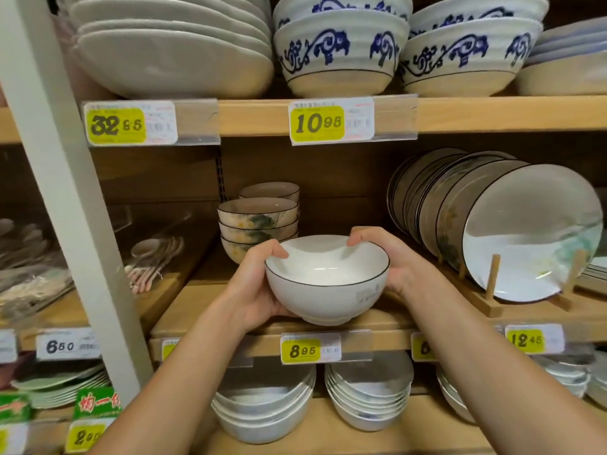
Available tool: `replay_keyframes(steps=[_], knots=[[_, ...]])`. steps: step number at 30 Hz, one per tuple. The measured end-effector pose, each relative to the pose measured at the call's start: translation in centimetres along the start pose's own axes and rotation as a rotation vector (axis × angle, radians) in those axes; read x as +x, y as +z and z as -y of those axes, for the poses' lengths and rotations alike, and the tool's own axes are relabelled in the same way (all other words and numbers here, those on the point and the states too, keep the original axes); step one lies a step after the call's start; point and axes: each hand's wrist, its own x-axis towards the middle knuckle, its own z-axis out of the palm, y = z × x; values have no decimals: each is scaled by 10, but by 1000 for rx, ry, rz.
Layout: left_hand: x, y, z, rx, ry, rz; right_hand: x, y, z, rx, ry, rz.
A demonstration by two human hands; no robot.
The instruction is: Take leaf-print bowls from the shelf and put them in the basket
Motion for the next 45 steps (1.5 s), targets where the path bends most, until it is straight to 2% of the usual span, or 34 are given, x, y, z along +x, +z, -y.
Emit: replay_keyframes(steps=[4, 8, 11, 13, 15, 18, 22, 24, 27, 31, 35, 39, 45], knots=[[0, 6, 2, -33, 52, -123, 1, 5, -3, 38, -37, -11], [-2, 9, 3, -103, 126, -245, -12, 2, -31, 117, -223, -241], [-3, 16, 8, -74, 185, -287, -24, 22, -59, -14, -378, -239], [-3, 19, 13, -41, 189, -285, -21, 34, -68, -68, -416, -316], [-5, 18, 15, -6, 184, -265, -17, 37, -64, 6, -395, -368], [-9, 12, 10, 37, 162, -209, -13, 26, -43, 231, -249, -377], [-13, 9, 3, 75, 106, -132, -10, 17, -27, 290, -37, -220], [-14, 9, 2, 63, 89, -104, -6, 16, -24, 263, 11, -179], [-14, 7, 4, 35, 102, -144, 0, 17, -21, 223, -30, -207], [-17, 9, 9, 35, 158, -299, -1, 21, -28, 167, -170, -239], [-26, 4, 15, 144, 270, -376, -6, 38, -56, 51, -313, -212], [-40, -16, 14, 281, 403, -378, 3, 58, -65, 77, -265, -149], [-45, -46, 1, 316, 371, -542, 25, 90, -76, 42, -216, -168]])
